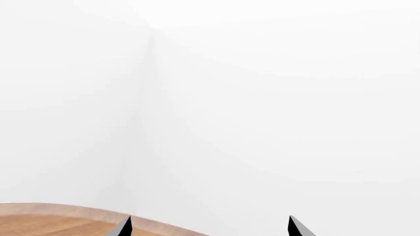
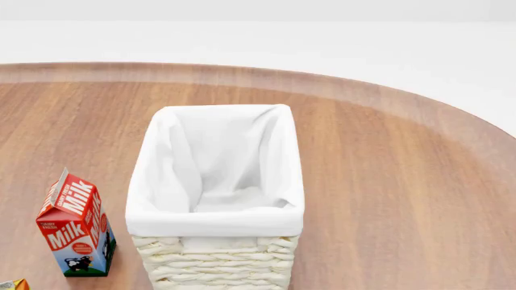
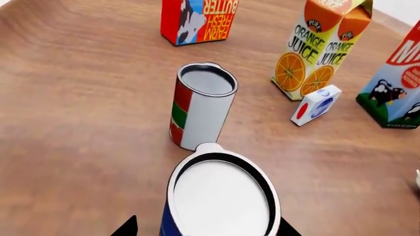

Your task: Pick up the alphabet soup, and put it in the basket.

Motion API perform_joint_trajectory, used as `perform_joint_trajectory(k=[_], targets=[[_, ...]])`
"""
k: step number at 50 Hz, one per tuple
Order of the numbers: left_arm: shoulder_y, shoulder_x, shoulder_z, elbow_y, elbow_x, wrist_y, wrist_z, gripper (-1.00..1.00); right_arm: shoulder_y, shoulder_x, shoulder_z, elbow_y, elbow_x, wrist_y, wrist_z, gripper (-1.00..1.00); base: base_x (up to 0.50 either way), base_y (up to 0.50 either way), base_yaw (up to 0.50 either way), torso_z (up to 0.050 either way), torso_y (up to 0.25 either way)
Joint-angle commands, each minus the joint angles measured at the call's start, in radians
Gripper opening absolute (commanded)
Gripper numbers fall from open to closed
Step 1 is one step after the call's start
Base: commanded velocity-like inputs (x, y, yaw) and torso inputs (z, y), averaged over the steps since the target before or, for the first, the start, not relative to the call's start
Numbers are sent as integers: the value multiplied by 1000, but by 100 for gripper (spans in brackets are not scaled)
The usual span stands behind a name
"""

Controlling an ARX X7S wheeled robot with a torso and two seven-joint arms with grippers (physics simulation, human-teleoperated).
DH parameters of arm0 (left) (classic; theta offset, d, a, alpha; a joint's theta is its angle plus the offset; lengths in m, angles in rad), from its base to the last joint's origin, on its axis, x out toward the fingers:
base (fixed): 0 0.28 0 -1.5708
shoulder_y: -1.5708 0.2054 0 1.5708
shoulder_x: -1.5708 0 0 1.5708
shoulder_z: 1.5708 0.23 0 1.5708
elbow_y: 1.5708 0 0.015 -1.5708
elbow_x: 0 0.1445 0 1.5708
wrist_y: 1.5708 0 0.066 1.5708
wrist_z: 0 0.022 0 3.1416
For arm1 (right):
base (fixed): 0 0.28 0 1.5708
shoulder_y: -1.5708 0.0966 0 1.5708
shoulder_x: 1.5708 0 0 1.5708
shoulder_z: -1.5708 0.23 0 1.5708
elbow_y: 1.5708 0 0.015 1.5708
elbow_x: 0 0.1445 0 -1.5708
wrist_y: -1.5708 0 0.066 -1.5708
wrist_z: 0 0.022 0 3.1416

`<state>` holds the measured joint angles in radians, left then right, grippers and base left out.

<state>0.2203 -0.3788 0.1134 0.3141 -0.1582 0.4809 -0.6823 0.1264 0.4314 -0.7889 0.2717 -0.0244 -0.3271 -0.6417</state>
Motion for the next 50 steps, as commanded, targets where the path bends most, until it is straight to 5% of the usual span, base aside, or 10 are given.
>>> perform_joint_trajectory(k=[1, 16, 17, 36, 50], targets=[[-1, -2, 2, -1, 1, 0, -2, 100, 9, -5, -15, 17, -28, -22, 7, 100, 0, 0, 0, 0, 0], [-3, -2, 8, -6, 4, 1, -2, 100, 10, -3, -19, 28, -35, -63, 19, 100, 0, 0, 0, 0, 0], [-2, -3, 7, -5, 3, 1, -3, 100, 10, -4, -20, 33, -41, -69, 25, -100, 0, 0, 0, 0, 0], [1, -7, 5, 2, 2, 0, -9, 100, -3, -31, 40, 38, 59, -98, 74, -100, 0, 0, 0, 0, 0], [-1, -7, 7, 4, -1, -5, -13, 100, -88, 57, 136, -201, 183, -100, 139, -100, 0, 0, 0, 0, 0]])
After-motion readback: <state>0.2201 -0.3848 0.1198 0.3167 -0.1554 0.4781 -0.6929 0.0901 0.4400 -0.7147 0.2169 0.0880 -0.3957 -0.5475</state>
